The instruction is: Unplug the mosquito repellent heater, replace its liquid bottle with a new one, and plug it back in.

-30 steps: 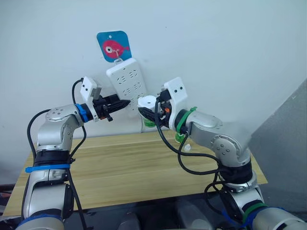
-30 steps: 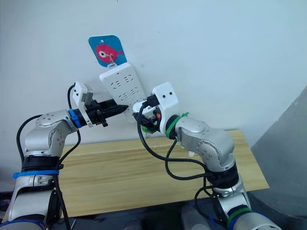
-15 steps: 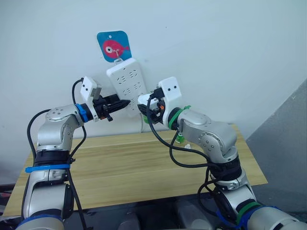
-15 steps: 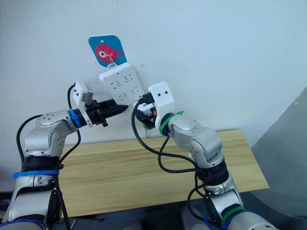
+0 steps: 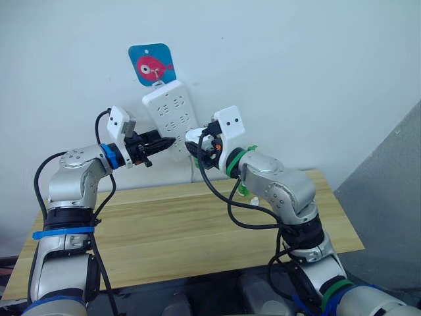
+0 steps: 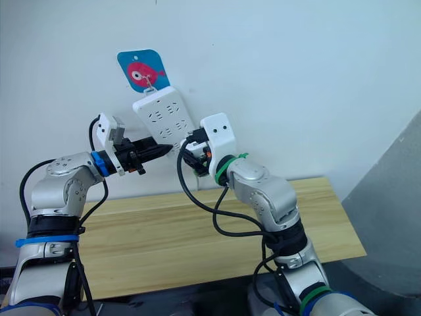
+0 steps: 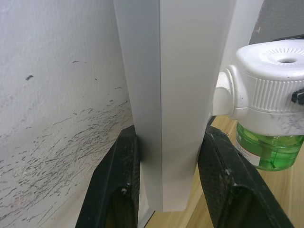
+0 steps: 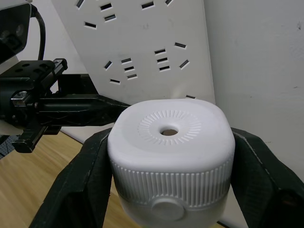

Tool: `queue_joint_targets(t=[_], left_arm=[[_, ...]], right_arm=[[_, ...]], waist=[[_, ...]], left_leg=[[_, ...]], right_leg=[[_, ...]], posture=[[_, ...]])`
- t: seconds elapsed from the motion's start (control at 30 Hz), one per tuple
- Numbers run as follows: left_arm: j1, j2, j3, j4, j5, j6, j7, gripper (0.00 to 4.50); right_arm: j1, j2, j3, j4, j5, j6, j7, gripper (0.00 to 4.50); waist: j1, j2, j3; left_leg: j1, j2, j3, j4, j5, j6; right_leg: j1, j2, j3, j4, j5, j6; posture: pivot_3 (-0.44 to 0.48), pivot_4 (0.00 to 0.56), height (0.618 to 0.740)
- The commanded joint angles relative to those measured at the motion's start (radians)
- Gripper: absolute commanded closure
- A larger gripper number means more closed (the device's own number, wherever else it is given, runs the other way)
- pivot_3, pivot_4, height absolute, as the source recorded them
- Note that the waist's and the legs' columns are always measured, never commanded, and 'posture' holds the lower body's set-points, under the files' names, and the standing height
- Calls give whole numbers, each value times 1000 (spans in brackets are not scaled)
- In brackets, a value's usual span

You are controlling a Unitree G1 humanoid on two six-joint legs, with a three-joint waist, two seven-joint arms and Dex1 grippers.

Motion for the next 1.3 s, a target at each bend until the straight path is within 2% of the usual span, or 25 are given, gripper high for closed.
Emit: queue_joint_targets(t=[0.03,0.3,0.5,0.8,1.03,1.3], left_arm=[[-10,-5,-6,-36,-1,5,24,3161],[-16,-12,6,-43,-25,54,34,3168],[-21,-10,6,-41,-30,70,30,3169],[-16,-7,1,-49,-38,82,21,3169],[-9,-12,-1,-67,-45,98,16,3170],[1,-19,3,-93,-50,119,18,3170]], right_arm=[[-10,37,17,-10,-16,-82,20,1472],[85,28,97,66,-113,-312,94,1472],[99,26,112,123,-162,-393,139,1472],[63,45,87,188,-179,-413,172,1472],[-22,86,52,247,-164,-344,177,1472],[-40,110,38,322,-179,-389,200,1472]], waist=[[-1,0,0],[-3,0,0],[-3,0,0],[-2,0,0],[-7,0,0],[-19,0,0]], left_leg=[[0,0,0,0,0,0],[1,0,0,0,1,-1],[1,0,0,0,1,-1],[1,0,0,0,1,-1],[2,1,0,0,2,-1],[3,1,0,0,3,0]], right_leg=[[0,0,0,0,0,0],[0,0,1,2,0,0],[0,1,0,2,0,0],[0,1,0,2,0,0],[0,1,0,3,0,0],[0,2,1,4,1,-2]], posture=[[-198,94,729],[-202,94,729],[-203,97,729],[-201,99,729],[-201,101,729],[-192,100,729]])
